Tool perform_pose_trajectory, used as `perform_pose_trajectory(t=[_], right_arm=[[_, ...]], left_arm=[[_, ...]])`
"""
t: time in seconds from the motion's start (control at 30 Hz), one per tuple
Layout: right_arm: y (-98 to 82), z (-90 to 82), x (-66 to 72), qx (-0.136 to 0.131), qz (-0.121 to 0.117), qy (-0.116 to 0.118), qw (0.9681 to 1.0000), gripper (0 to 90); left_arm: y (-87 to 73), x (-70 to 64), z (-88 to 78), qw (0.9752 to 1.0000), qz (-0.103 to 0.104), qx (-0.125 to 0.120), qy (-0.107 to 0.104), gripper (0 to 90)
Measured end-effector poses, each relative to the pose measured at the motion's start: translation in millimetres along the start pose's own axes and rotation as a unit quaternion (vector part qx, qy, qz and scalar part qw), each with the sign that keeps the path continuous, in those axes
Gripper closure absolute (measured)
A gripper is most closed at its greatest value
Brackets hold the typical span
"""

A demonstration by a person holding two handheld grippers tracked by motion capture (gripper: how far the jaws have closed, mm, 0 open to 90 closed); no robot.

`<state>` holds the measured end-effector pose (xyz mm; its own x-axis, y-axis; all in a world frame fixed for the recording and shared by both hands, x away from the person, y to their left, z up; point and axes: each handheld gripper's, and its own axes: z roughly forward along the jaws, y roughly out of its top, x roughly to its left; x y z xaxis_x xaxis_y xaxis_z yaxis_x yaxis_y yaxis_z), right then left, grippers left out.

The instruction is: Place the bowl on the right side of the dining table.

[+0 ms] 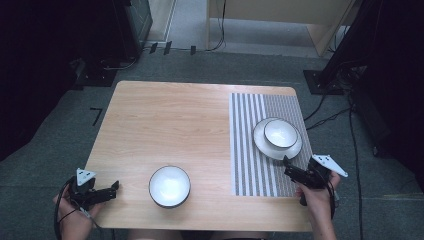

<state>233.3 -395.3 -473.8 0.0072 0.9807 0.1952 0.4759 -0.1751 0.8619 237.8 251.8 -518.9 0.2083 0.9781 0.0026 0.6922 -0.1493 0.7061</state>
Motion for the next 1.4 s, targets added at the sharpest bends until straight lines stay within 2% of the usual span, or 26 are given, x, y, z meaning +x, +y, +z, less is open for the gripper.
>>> perform_pose_trajectory(t=[0.8, 1.4], right_arm=[[-19.3, -13.3, -3.1, 0.020, -0.018, -0.010, 0.9996, 0.0], [-32.1, -26.1, -21.5, 0.028, -0.014, -0.020, 0.9993, 0.0]], left_arm=[[0.0, 0.0, 0.0, 1.0000, 0.000, 0.000, 0.000, 0.0], [0.0, 0.0, 0.0, 1.0000, 0.000, 0.000, 0.000, 0.0]])
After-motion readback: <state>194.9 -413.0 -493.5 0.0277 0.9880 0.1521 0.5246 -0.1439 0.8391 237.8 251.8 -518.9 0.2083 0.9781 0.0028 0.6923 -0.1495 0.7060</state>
